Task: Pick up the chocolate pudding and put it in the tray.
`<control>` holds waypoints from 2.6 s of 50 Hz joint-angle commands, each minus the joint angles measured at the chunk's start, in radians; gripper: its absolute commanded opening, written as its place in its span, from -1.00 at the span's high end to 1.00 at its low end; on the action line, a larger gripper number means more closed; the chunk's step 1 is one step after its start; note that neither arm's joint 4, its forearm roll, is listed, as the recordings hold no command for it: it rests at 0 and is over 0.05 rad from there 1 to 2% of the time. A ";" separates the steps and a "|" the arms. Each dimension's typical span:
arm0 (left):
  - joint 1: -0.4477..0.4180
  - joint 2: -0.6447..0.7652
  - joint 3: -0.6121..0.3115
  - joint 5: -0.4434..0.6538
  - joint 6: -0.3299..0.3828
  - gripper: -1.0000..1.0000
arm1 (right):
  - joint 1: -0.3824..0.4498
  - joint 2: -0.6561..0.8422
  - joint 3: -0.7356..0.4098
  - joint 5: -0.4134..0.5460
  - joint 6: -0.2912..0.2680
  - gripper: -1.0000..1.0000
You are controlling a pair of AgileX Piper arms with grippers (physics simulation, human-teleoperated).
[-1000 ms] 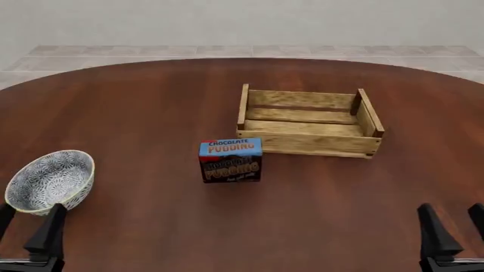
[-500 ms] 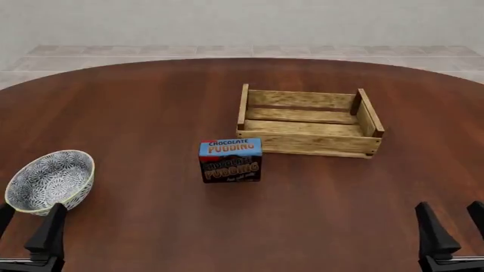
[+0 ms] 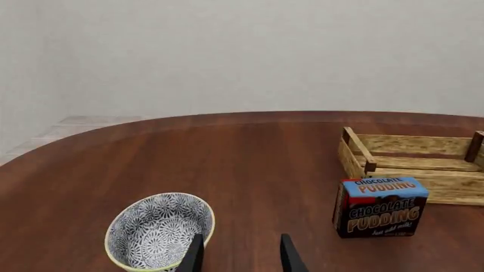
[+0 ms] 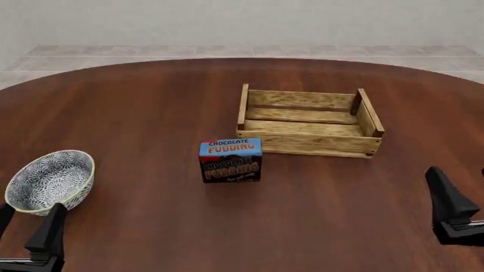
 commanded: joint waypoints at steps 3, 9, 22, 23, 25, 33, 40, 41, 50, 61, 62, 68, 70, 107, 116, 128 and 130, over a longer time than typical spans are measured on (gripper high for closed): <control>0.000 0.000 0.000 0.000 0.000 -1.00 | 0.040 0.275 -0.222 0.022 -0.083 -1.00; 0.000 0.000 0.000 0.000 0.000 -1.00 | 0.126 0.409 -0.340 0.051 -0.105 -1.00; 0.000 0.000 0.000 0.000 0.000 -1.00 | 0.231 0.622 -0.489 0.044 -0.186 -1.00; 0.000 0.000 0.000 0.000 0.000 -1.00 | 0.253 0.634 -0.499 0.038 -0.197 -1.00; 0.000 0.000 0.000 0.000 0.000 -1.00 | 0.274 0.686 -0.537 0.043 -0.226 -1.00; 0.000 0.000 0.000 0.000 0.000 -1.00 | 0.313 0.803 -0.651 0.076 -0.257 -1.00; 0.000 0.000 0.000 0.000 0.000 -1.00 | 0.366 0.914 -0.754 0.128 -0.303 -1.00; 0.000 0.000 0.000 0.000 0.000 -1.00 | 0.369 0.936 -0.788 0.139 -0.294 -1.00; 0.000 0.000 0.000 0.000 0.000 -1.00 | 0.404 1.038 -0.911 0.197 -0.323 -1.00; 0.000 0.000 0.000 0.000 0.000 -1.00 | 0.448 1.123 -1.018 0.258 -0.391 -1.00; 0.000 0.000 0.000 0.000 0.000 -1.00 | 0.480 1.125 -1.017 0.266 -0.406 -1.00; 0.000 0.000 0.000 0.000 0.000 -1.00 | 0.496 1.162 -1.034 0.282 -0.439 -1.00; 0.000 0.000 0.000 0.000 0.000 -1.00 | 0.513 1.169 -1.044 0.291 -0.437 -1.00; 0.000 0.000 0.000 0.000 0.000 -1.00 | 0.608 1.293 -1.163 0.463 -0.600 -1.00; 0.000 0.000 0.000 0.000 0.000 -1.00 | 0.618 1.304 -1.176 0.497 -0.649 -1.00; 0.000 0.000 0.000 0.000 0.000 -1.00 | 0.637 1.324 -1.184 0.543 -0.713 -1.00; 0.000 0.000 0.000 0.000 0.000 -1.00 | 0.635 1.332 -1.191 0.549 -0.719 -1.00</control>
